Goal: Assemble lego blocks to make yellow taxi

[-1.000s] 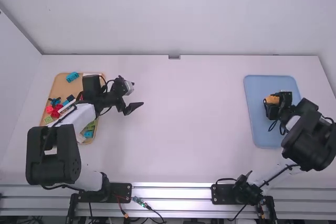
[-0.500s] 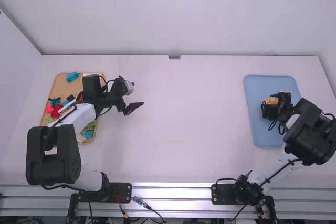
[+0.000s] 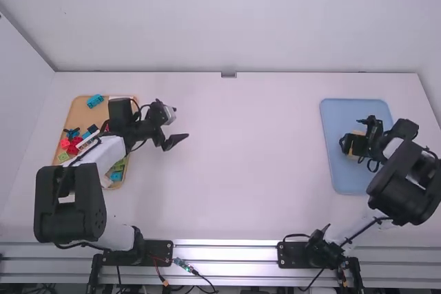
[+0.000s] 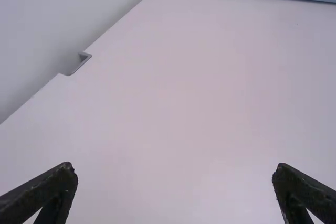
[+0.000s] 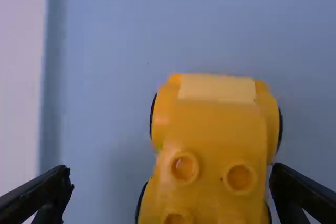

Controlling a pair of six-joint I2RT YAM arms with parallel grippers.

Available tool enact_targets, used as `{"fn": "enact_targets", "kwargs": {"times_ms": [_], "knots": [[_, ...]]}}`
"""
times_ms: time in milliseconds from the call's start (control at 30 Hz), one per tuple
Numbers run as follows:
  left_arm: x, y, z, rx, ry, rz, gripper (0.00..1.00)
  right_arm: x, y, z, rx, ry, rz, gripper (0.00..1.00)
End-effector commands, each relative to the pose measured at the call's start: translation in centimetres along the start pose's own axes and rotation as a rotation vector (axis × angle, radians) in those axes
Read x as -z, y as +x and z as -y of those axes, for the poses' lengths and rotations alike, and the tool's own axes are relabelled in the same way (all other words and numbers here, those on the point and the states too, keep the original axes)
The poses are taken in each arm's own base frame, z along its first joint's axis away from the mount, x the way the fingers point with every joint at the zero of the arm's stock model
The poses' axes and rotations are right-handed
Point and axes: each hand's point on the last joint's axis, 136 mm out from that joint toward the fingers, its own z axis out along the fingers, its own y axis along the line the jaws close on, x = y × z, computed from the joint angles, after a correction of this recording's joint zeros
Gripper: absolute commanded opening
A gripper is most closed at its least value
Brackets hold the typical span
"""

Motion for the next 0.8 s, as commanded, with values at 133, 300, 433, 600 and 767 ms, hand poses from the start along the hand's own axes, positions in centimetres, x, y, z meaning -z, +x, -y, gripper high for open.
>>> {"fn": "enact_targets", "kwargs": {"times_ms": [133,300,433,600,767], "knots": [[0.1,-0.4,-3.1,0.340,-0.165,-0.025,0.99,5.6,-5.3,-1.2,-0.094,0.202,-0.009,0.99],[-0.2,-0.3,-4.4,0.407,-0.338,-0.155,0.99,7.5,-6.9,-4.8,-0.069,0.284,-0.043,0.99],[0.0,-1.3,-4.2,0.468,-0.396,-0.225,0.99,8.6,-7.4,-6.8,-0.080,0.384,-0.058,0.99],[0.5,-2.4,-3.2,0.468,-0.420,-0.339,0.99,9.1,-8.4,-10.5,-0.043,0.445,-0.052,0.99],[1.7,-2.3,-3.8,0.479,-0.469,-0.337,0.96,8.8,-8.8,-13.5,0.047,0.397,-0.023,0.96]]}}
